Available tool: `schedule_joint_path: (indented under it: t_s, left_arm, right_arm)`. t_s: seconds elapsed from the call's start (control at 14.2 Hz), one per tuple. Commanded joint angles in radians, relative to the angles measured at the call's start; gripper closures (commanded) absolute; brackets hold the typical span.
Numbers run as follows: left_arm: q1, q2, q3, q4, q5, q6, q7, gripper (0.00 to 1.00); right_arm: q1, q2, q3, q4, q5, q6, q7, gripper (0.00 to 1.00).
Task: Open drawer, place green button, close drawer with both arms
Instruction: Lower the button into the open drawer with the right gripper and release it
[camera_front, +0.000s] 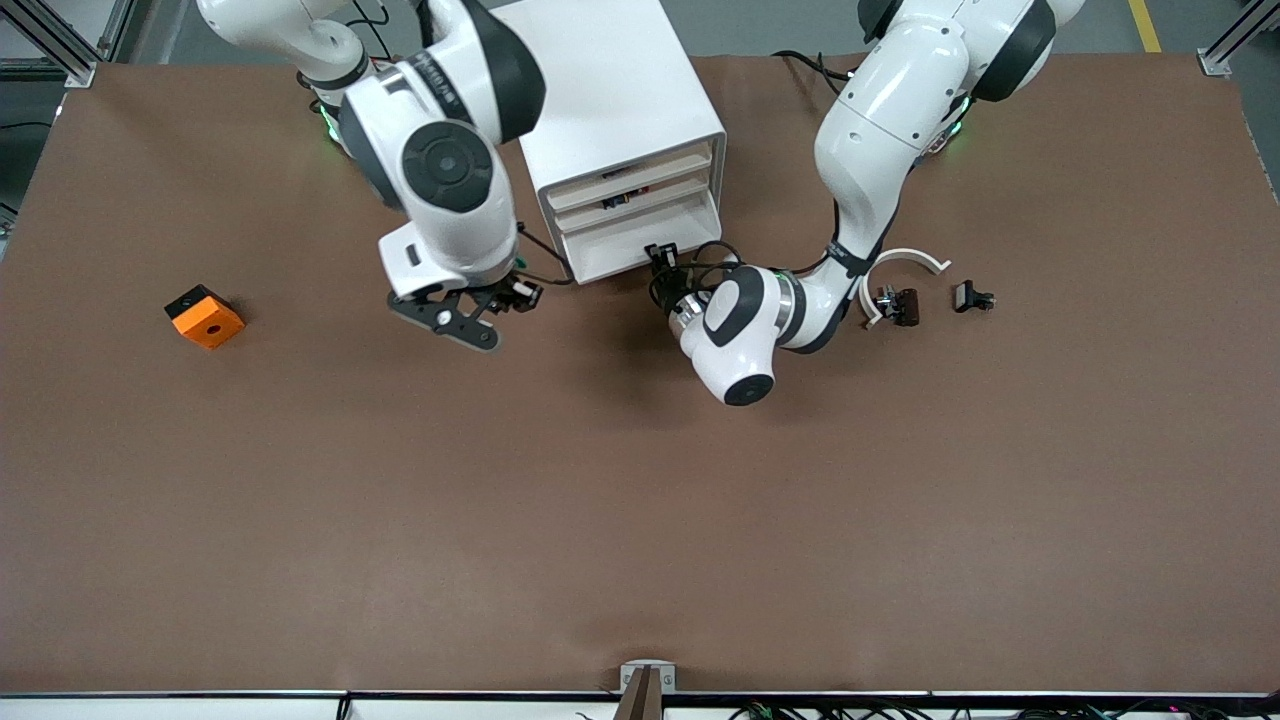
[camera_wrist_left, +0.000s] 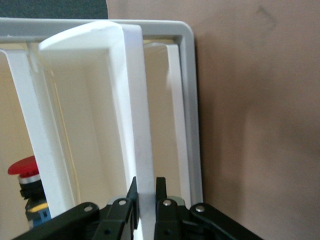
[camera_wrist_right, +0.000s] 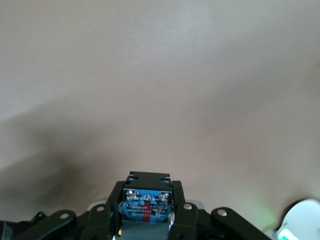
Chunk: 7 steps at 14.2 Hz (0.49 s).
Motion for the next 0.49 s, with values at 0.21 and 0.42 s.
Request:
schedule_joint_path:
  t_s: [0.21,0.42]
  left_arm:
    - [-0.006,0.052,0.062,0.101,0.0,0.051,0.035,1.0]
    - [-0.005,0.057,0.079,0.126,-0.002,0.052,0.038,0.94]
  right_arm:
    - [0.093,0.049,-0.007,0.03,0.01,0.041,0.235,0.76]
    - [0.111,0.065,-0.007,0.03,0.082,0.085,0.298,0.76]
